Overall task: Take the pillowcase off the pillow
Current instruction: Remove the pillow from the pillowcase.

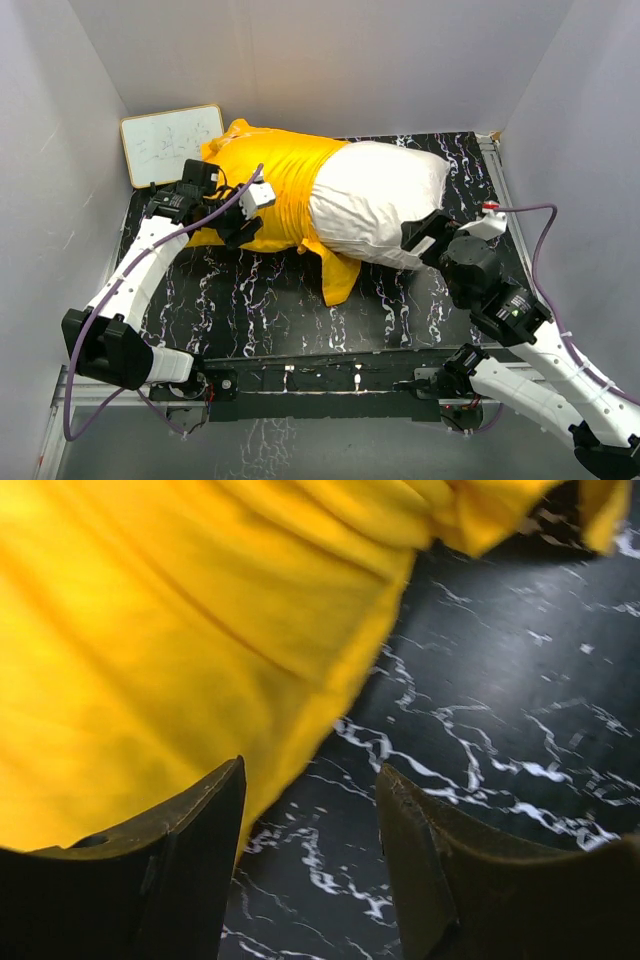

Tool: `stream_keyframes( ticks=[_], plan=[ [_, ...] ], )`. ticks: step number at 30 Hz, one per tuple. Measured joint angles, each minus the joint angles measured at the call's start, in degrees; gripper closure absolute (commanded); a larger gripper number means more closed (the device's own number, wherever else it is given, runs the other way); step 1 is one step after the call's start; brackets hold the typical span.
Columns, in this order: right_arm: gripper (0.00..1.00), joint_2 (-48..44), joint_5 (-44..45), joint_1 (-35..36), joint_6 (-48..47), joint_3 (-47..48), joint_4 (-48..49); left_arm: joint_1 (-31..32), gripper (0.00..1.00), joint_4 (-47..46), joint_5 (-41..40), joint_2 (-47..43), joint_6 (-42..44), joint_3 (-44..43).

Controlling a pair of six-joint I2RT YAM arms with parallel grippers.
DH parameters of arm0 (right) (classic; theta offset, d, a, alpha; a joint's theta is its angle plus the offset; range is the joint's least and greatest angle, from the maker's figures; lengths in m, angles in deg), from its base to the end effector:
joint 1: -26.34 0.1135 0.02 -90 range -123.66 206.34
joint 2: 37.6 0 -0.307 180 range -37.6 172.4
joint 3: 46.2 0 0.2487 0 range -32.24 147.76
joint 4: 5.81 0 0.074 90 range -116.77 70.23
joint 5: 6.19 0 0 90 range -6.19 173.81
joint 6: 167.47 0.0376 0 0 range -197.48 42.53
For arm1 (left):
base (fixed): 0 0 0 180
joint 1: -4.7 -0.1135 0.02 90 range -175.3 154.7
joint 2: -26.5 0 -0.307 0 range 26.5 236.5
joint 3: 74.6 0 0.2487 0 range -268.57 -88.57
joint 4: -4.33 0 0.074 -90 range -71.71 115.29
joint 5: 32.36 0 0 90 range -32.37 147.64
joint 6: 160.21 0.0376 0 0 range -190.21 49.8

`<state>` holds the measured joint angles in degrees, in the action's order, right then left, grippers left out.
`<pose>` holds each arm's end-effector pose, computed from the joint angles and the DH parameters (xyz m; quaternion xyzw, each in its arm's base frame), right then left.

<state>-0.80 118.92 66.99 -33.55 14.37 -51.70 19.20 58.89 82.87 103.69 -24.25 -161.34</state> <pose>0.0891 0.0480 0.3582 0.1909 0.7859 0.1730 0.5622 0.2608 -0.0840 0.3777 0.5261 0.7369 -0.0930 0.4141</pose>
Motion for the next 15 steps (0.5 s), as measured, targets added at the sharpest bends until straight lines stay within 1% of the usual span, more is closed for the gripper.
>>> stream_keyframes(
  ticks=[4,6,7,9,10,13,15],
  plan=[
    [0.02,4.79,1.97,-0.02,-4.98,5.18,1.44,0.37,0.52,6.36,1.81,-0.26,1.42,1.38],
    [0.02,10.01,2.21,-0.9,-8.31,8.22,3.17,0.35,0.57,10.27,3.1,-0.26,2.14,1.6],
    [0.02,12.7,1.38,-1.84,-9.66,9.53,4.11,0.35,0.61,12.04,3.87,-0.26,2.38,1.57],
    [0.02,20.11,-4.02,-7.85,-12.46,13.31,7.04,0.35,0.65,15.32,5.11,-0.26,2.71,1.53],
    [0.02,23.8,-7.98,-12.31,-12.94,14.6,8.68,0.35,0.66,16.98,5.6,-0.26,2.91,1.4],
    [0.02,31.82,-18.08,-24.5,-13.07,15.26,12.76,0.35,0.66,21.2,6.47,-0.24,3.15,0.13],
    [0.02,36.39,-22.53,-29.9,-12.98,15.37,14.32,0.35,0.66,22.56,7.02,-0.33,3.15,-0.68]
  ],
)
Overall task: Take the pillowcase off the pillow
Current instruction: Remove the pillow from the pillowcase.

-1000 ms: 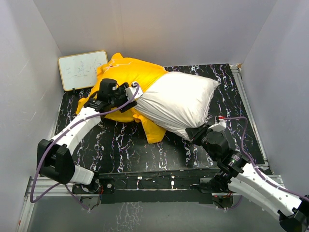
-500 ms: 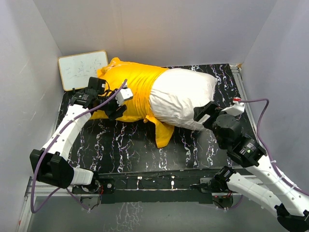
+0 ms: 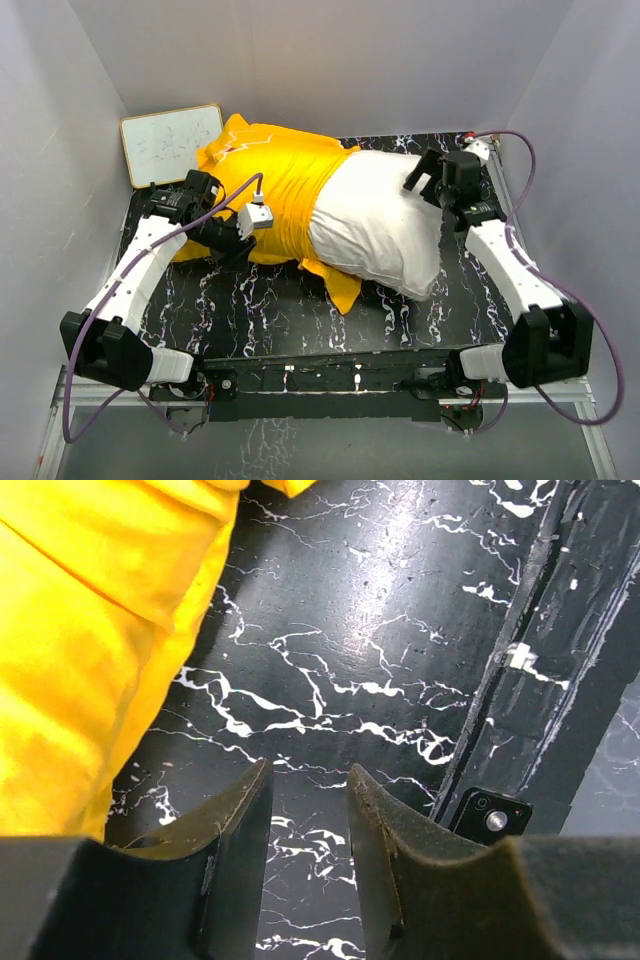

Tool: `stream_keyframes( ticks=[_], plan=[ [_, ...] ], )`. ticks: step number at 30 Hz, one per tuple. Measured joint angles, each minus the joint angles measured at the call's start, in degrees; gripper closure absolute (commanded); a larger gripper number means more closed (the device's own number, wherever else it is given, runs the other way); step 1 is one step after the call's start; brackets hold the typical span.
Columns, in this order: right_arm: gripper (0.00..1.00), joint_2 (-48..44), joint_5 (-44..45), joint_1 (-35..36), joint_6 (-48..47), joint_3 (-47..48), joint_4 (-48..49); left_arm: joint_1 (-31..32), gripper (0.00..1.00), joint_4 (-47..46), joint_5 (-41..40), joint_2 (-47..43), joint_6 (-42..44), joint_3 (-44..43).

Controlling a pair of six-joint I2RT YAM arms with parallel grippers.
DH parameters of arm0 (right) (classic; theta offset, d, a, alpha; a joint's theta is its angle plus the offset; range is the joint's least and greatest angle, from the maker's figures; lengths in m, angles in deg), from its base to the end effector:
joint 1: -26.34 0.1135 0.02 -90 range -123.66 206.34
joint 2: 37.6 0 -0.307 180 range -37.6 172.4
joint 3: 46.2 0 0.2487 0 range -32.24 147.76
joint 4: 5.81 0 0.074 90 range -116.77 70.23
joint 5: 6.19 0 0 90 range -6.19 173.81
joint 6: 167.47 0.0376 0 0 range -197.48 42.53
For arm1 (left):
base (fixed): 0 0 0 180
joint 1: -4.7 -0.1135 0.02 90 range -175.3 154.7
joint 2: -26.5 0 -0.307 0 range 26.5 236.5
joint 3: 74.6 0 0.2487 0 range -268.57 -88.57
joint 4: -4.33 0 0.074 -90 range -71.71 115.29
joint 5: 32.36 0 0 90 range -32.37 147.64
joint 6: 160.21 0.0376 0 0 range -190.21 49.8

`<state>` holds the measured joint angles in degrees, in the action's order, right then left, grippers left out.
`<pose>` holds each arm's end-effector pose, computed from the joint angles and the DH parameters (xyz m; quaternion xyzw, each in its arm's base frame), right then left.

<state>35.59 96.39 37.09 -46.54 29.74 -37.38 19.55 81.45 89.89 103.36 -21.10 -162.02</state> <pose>0.2733 0.0435 0.3660 0.2048 0.8326 0.0918 0.5063 0.2237 -0.0801 0.3610 0.5460 0.7680 -0.2024 0.2666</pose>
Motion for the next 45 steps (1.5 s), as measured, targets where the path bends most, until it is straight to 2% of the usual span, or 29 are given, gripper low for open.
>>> stream_keyframes(
  ticks=[5,7,8,9,10,11,14,17,18,22,26,29,32,34,36,41,45],
  plan=[
    [0.02,10.23,-9.46,-1.31,-0.74,4.15,3.61,0.0,0.68,1.81,1.07,-0.85,0.02,-0.33],
    [0.02,12.72,-11.47,-1.55,-0.79,5.42,5.27,0.0,0.65,2.01,1.07,-0.92,0.42,-0.33],
    [0.02,13.6,-12.57,-1.88,-0.7,5.79,6.14,0.0,0.51,2.01,0.96,-0.92,0.57,-0.33],
    [0.02,14.1,-13.75,-2.25,-0.55,5.92,6.91,0.0,0.42,2.01,0.83,-0.94,0.83,-0.33],
    [0.02,14.32,-14.84,-2.58,-0.39,5.95,7.5,0.0,0.37,2.01,0.79,-0.96,0.83,-0.33],
    [0.05,14.38,-15.85,-2.86,-0.31,5.95,7.87,0.0,0.36,1.99,0.83,-0.98,0.87,-0.35],
    [0.22,14.38,-18.62,-3.19,-0.39,5.92,8.87,0.0,0.36,2.36,1.88,-0.46,-1.88,-3.41],
    [0.4,14.38,-21.9,-3.39,-0.35,5.53,10.82,0.0,0.37,-0.44,3.93,2.12,-8.31,-13.03],
    [0.42,14.38,-22.97,-3.41,-0.33,5.16,11.98,0.02,0.36,-3.67,4.22,3.08,-11.72,-16.35],
    [0.41,14.27,-26.64,-3.41,-0.24,4.61,14.51,0.07,0.34,-16.74,3.17,8.76,-25.81,-27.5],
    [0.39,13.62,-28.89,-3.3,-0.92,4.61,14.75,0.63,0.34,-25.75,2.69,21.16,-37.83,-40.09],
    [0.36,12.46,-29.31,-2.54,-1.9,4.61,14.56,1.95,0.33,-29.03,1.03,29.14,-42.77,-43.56],
    [0.27,11.06,-28.28,0.24,-3.82,4.35,14.32,4.74,0.33,-29.29,-1.44,35.45,-44.44,-45.13],
    [0.17,9.94,-27.69,2.84,-4.85,3.34,14.21,7.19,0.35,-28.85,-3.72,38.88,-44.17,-46.14],
    [0.04,9.07,-27.02,4.5,-5.57,2.38,12.94,8.72,0.4,-28.09,-6.27,40.61,-43.47,-46.99],
    [0.02,8.26,-25.38,1.77,-5.77,3.13,7.45,9.86,0.72,-27.74,-11.98,40.24,-39.78,-47.3],
    [0.02,8.07,-23.02,-6.32,-4.35,5.81,5.55,9.86,0.94,-31.28,-15.74,36.54,-35.87,-39.58]
  ],
)
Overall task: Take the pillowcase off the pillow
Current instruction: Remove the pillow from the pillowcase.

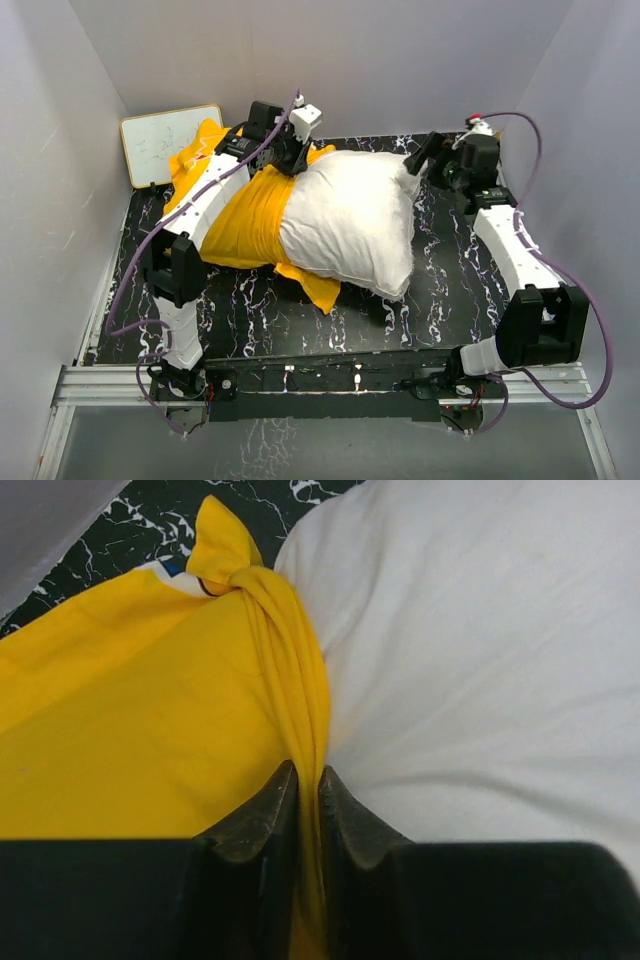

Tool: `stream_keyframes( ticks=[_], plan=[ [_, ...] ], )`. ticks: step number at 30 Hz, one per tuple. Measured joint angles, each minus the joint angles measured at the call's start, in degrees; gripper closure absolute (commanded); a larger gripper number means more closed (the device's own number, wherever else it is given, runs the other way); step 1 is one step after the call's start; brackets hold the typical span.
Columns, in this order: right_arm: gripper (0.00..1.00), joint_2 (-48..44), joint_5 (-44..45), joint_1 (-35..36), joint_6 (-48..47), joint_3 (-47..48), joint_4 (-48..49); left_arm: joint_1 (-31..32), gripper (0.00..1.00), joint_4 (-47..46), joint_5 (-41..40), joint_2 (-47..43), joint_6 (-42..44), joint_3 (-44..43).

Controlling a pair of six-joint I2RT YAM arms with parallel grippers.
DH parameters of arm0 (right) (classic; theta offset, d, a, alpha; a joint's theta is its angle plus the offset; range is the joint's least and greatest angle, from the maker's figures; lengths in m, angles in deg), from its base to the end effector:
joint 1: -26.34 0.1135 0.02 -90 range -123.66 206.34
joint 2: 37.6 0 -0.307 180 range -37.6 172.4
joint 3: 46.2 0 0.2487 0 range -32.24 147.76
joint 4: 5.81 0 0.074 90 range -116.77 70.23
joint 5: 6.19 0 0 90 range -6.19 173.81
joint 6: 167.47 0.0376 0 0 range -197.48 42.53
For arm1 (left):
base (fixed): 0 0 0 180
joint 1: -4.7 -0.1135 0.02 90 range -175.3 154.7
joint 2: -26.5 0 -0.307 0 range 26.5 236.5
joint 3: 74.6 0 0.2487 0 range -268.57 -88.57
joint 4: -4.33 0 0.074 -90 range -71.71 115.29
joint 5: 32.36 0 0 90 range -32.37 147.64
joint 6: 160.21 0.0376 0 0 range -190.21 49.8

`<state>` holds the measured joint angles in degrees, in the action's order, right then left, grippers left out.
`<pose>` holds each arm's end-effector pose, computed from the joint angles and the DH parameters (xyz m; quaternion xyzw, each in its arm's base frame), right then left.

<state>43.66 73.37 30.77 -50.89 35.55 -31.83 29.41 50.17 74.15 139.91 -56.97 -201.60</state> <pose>0.3207 0.0317 0.3712 0.1142 0.8360 0.2162 0.4913 0.4287 -0.2090 0.3949 0.3473 0.7970 -0.1729 0.4629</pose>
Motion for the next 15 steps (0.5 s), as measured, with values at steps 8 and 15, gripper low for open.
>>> stream_keyframes(
  ticks=[8,15],
  plan=[
    [0.02,3.23,-2.56,-1.29,4.15,-0.9,3.54,0.24,1.0,-1.62,1.18,-7.13,3.23,8.37],
    [0.02,9.01,-19.08,0.85,13.05,-7.93,18.05,0.02,1.0,-0.02,5.33,-10.16,2.64,11.67]
  ],
)
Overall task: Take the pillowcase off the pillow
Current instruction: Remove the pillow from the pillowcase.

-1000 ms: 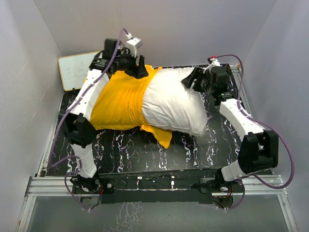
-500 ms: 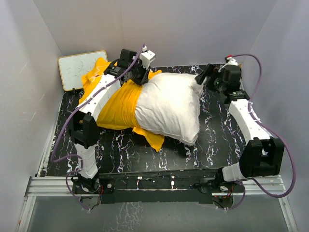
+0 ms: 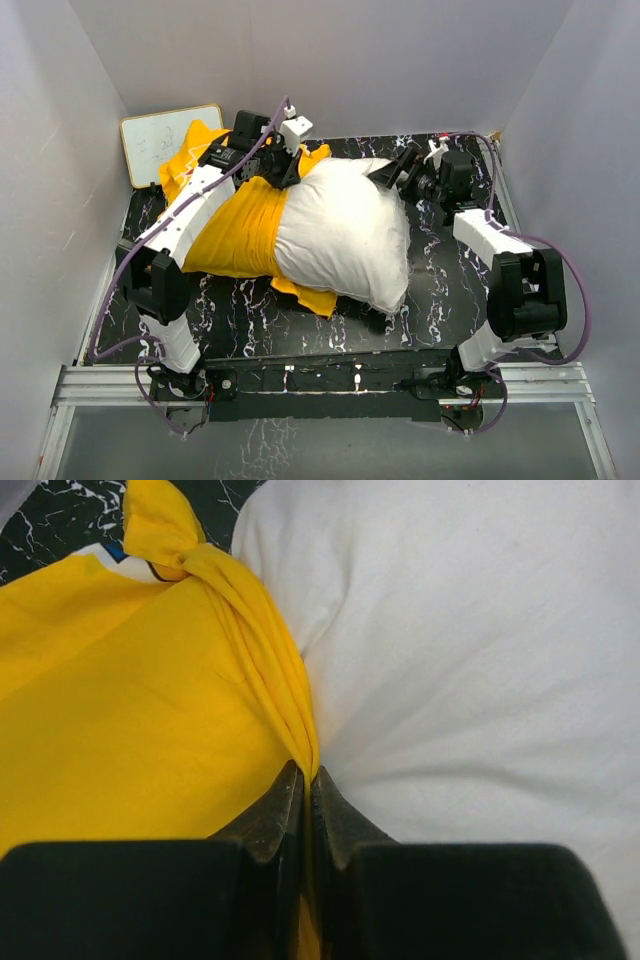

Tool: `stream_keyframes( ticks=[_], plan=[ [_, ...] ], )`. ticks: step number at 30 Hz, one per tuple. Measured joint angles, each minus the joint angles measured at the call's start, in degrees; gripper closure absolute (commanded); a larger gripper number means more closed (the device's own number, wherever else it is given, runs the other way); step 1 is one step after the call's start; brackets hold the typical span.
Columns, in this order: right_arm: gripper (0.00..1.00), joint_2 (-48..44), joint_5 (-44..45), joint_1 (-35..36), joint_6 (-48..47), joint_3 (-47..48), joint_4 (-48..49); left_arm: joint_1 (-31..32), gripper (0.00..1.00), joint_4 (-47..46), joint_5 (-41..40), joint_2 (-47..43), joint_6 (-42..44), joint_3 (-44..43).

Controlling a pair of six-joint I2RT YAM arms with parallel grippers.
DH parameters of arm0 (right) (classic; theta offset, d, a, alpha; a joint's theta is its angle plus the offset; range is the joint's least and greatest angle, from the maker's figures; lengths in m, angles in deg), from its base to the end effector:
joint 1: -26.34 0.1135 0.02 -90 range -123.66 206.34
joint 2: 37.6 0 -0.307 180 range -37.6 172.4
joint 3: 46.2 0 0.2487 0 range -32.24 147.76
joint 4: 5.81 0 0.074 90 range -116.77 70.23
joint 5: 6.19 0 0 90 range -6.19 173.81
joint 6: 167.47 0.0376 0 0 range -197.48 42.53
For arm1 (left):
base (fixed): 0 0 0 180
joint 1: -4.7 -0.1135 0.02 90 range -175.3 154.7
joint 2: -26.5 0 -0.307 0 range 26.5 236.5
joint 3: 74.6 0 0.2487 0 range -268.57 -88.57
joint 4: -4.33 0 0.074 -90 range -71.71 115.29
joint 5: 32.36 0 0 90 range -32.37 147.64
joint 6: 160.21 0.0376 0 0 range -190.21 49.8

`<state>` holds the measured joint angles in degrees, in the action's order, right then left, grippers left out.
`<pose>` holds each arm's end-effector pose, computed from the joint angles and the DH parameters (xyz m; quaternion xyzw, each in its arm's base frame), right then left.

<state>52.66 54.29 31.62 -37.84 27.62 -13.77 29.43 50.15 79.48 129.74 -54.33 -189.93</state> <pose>0.3539 0.0513 0.3060 0.1082 0.8173 0.3980 0.4023 0.3793 -0.1901 0.4040 0.3843 0.7811 -0.2023 0.4487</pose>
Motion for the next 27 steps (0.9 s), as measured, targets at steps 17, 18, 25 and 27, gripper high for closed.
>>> stream_keyframes(
  ticks=[17,18,25,27],
  plan=[
    [0.92,8.44,-3.45,13.62,-14.64,35.36,-5.77,-0.9,0.63,8.02,-8.02,-6.78,-0.52,-5.09],
    [0.92,7.52,-1.7,14.38,-17.49,35.26,-5.81,-0.81,0.49,7.08,-9.53,-7.63,-0.37,-5.35],
    [0.92,-4.76,1.31,23.23,-37.09,28.24,-2.69,0.59,0.36,-2.14,-12.87,-16.94,-0.94,-5.73],
    [0.92,-7.5,-1.11,24.81,-38.27,27.52,-1.03,0.66,0.37,-4.04,-13.35,-19.82,-0.9,-5.75]
  ],
)
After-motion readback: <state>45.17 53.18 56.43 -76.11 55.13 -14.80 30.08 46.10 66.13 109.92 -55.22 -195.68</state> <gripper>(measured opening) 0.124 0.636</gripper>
